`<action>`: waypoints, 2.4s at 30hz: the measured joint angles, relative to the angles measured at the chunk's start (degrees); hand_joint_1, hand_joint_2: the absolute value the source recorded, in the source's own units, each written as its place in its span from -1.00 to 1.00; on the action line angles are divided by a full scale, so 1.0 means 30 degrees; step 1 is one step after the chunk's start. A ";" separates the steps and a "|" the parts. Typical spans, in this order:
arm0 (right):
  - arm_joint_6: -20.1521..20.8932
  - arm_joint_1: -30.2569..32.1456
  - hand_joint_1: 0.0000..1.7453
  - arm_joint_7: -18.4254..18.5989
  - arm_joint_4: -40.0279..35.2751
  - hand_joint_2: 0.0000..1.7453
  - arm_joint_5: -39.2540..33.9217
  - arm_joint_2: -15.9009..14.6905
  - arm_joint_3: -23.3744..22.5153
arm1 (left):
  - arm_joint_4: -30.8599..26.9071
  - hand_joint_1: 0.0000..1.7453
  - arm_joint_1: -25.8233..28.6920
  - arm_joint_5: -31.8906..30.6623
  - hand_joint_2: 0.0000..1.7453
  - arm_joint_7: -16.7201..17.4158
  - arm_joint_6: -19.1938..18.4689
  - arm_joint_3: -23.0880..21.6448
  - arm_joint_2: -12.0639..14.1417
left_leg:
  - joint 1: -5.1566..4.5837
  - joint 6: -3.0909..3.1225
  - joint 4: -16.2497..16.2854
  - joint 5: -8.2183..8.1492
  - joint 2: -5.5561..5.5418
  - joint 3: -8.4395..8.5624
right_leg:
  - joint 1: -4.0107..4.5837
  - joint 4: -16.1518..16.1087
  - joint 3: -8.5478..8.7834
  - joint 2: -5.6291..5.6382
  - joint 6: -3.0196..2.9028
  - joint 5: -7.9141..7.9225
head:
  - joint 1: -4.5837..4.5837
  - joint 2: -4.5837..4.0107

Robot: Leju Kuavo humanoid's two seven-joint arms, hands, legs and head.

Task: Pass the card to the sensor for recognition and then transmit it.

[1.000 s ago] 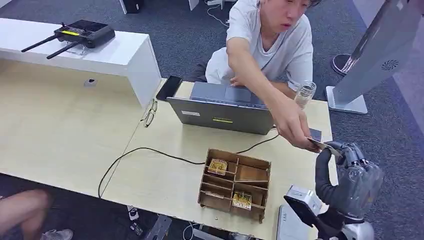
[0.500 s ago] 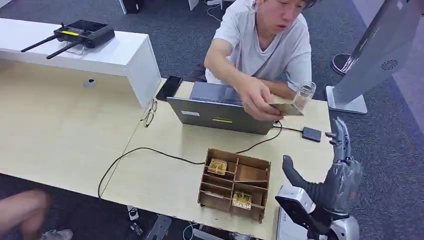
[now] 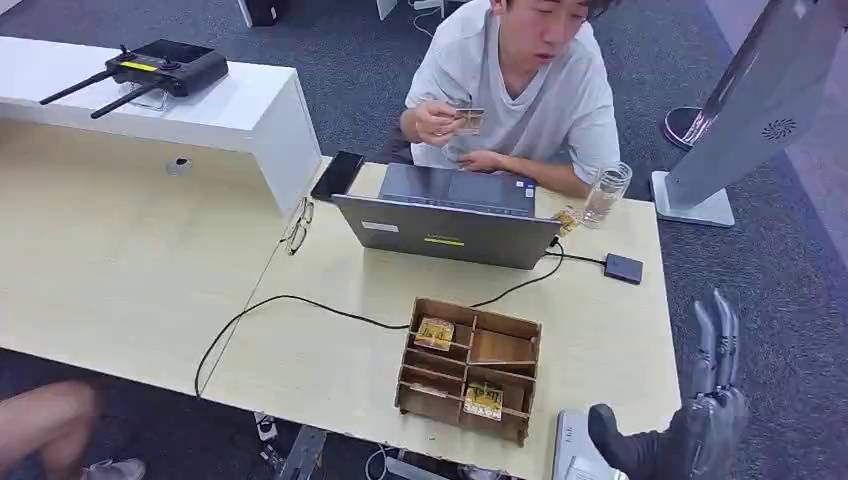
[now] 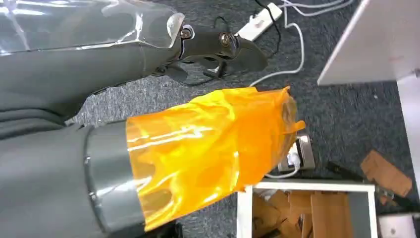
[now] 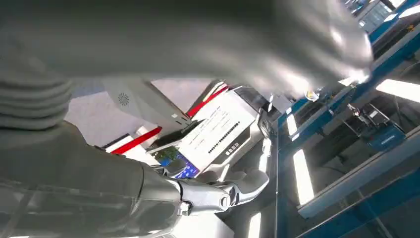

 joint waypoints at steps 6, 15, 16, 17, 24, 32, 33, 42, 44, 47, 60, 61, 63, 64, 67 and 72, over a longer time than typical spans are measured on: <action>0.0000 0.1522 -1.00 0.0240 -0.1099 -1.00 0.0494 -0.0306 0.0393 | 0.0000 -1.00 0.0093 0.0359 -1.00 -0.0241 0.0052 0.0438 0.0036 | 0.0000 -0.0003 -0.0007 -0.0011 0.0006 -0.0008 | 0.0000 0.0000 -0.0015 0.0006 -0.0001 -0.0002 | 0.0000 0.0000; 0.0000 0.2463 -1.00 -0.0270 -0.1354 1.00 -0.0599 -0.0547 0.0787 | 0.0000 -1.00 0.0224 0.0614 -1.00 -0.0459 0.0052 0.0860 0.0051 | 0.0001 -0.0003 -0.0008 -0.0010 0.0007 -0.0009 | 0.0001 0.0000 -0.0013 0.0006 -0.0002 -0.0002 | -0.0007 0.0000; 0.0000 0.2462 -1.00 -0.0292 -0.1302 1.00 -0.0642 -0.0576 0.0838 | 0.0000 -1.00 0.0229 0.0614 -1.00 -0.0459 0.0052 0.0860 0.0051 | 0.0001 -0.0003 -0.0008 -0.0010 0.0007 -0.0009 | 0.0001 0.0000 -0.0013 0.0006 -0.0002 -0.0001 | 0.0000 0.0000; 0.0000 0.2457 -1.00 -0.0292 -0.1230 1.00 -0.0642 -0.0597 0.0889 | 0.0000 -1.00 0.0230 0.0613 -1.00 -0.0459 0.0044 0.0868 0.0051 | 0.0001 -0.0003 -0.0008 -0.0010 0.0007 -0.0009 | 0.0000 0.0000 -0.0013 0.0006 -0.0002 -0.0001 | -0.0007 0.0000; 0.0000 0.2109 -1.00 -0.0007 -0.0530 1.00 -0.0402 -0.0794 0.1464 | 0.0000 -1.00 0.0224 0.0490 -1.00 -0.0408 0.0001 0.0868 0.0051 | 0.0001 -0.0003 -0.0007 -0.0010 0.0009 -0.0011 | 0.0001 0.0001 -0.0013 0.0007 -0.0002 -0.0001 | 0.0000 0.0000; 0.0000 0.1138 -1.00 0.0779 0.0795 1.00 0.0137 -0.1107 0.2498 | 0.0000 -1.00 0.0172 0.0228 -1.00 -0.0226 -0.0094 0.0868 0.0051 | 0.0001 -0.0004 -0.0007 -0.0008 0.0011 -0.0008 | 0.0001 0.0001 -0.0012 0.0010 -0.0002 0.0000 | 0.0000 0.0000; 0.0000 0.1011 -1.00 0.0896 0.0964 1.00 0.0225 -0.1151 0.2630 | 0.0000 -1.00 0.0162 0.0206 -1.00 -0.0167 -0.0109 0.0868 0.0051 | 0.0001 -0.0004 -0.0007 -0.0007 0.0011 -0.0008 | 0.0001 0.0001 -0.0012 0.0009 -0.0002 0.0000 | -0.0007 0.0000; 0.0037 0.0343 -1.00 0.1753 0.1909 1.00 0.0821 -0.1478 0.3437 | 0.0000 -1.00 0.0145 0.0075 -1.00 -0.0146 -0.0065 0.0853 0.0051 | 0.0001 -0.0005 -0.0007 -0.0008 0.0011 -0.0010 | 0.0001 0.0001 -0.0013 0.0010 -0.0002 0.0000 | 0.0000 0.0000; 0.0138 0.0023 -1.00 0.2147 0.2251 1.00 0.1134 -0.1566 0.3722 | 0.0000 -1.00 0.0123 -0.0013 -1.00 -0.0138 -0.0065 0.0824 0.0051 | 0.0001 -0.0004 -0.0007 -0.0008 0.0011 -0.0009 | 0.0001 0.0001 -0.0014 0.0010 -0.0002 0.0000 | -0.0007 0.0000; 0.0599 -0.0418 -1.00 0.3032 0.2858 1.00 0.2099 -0.1654 0.4102 | 0.0000 -1.00 0.0061 -0.0232 -1.00 -0.0007 -0.0080 0.0773 0.0051 | 0.0001 -0.0005 -0.0007 -0.0006 0.0010 -0.0008 | 0.0001 0.0001 -0.0012 0.0011 -0.0003 0.0002 | 0.0000 0.0000; 0.2521 -0.2107 -1.00 0.5114 0.5794 1.00 0.4582 -0.1748 0.4918 | 0.0000 -1.00 -0.0141 -0.0851 -1.00 0.0452 -0.0349 0.0212 0.0051 | 0.0000 -0.0007 -0.0007 -0.0001 0.0004 -0.0012 | 0.0000 0.0001 -0.0012 0.0003 -0.0003 0.0004 | -0.0007 0.0000; 0.2521 -0.2206 -1.00 0.5114 0.6026 1.00 0.4610 -0.1748 0.5005 | 0.0000 -1.00 -0.0143 -0.0858 -1.00 0.0473 -0.0356 0.0176 0.0044 | 0.0000 -0.0007 -0.0007 -0.0001 0.0004 -0.0011 | 0.0000 0.0001 -0.0012 0.0002 -0.0003 0.0004 | 0.0000 0.0000; 0.2528 -0.2329 -1.00 0.5114 0.6370 1.00 0.4640 -0.1748 0.5100 | 0.0000 -1.00 -0.0145 -0.0873 -1.00 0.0495 -0.0356 0.0139 0.0044 | 0.0001 -0.0006 -0.0007 0.0000 0.0004 -0.0011 | 0.0000 0.0001 -0.0012 0.0001 -0.0003 0.0005 | 0.0000 0.0000; 0.2528 -0.2382 -1.00 0.5114 0.6472 1.00 0.4662 -0.1748 0.5129 | 0.0000 -1.00 -0.0144 -0.0880 -1.00 0.0495 -0.0356 0.0118 0.0044 | 0.0001 -0.0005 -0.0007 0.0001 0.0006 -0.0011 | 0.0000 0.0002 -0.0011 0.0002 -0.0002 0.0006 | -0.0007 0.0000; 0.2915 -0.2621 -1.00 0.5107 0.6894 1.00 0.4829 -0.1712 0.5216 | 0.0000 -1.00 -0.0151 -0.0902 -1.00 0.0751 -0.0458 0.0000 0.0022 | 0.0000 -0.0002 -0.0006 0.0007 0.0000 -0.0010 | 0.0000 0.0001 -0.0011 -0.0007 -0.0002 0.0009 | -0.0007 0.0000; 0.3410 -0.3061 -1.00 0.5107 0.7630 1.00 0.4837 -0.1603 0.5333 | 0.0000 -1.00 -0.0153 -0.1018 -1.00 0.1093 -0.0604 -0.0174 -0.0036 | 0.0000 -0.0007 -0.0006 0.0014 -0.0004 -0.0010 | 0.0000 0.0001 -0.0010 -0.0012 -0.0009 0.0017 | 0.0000 0.0000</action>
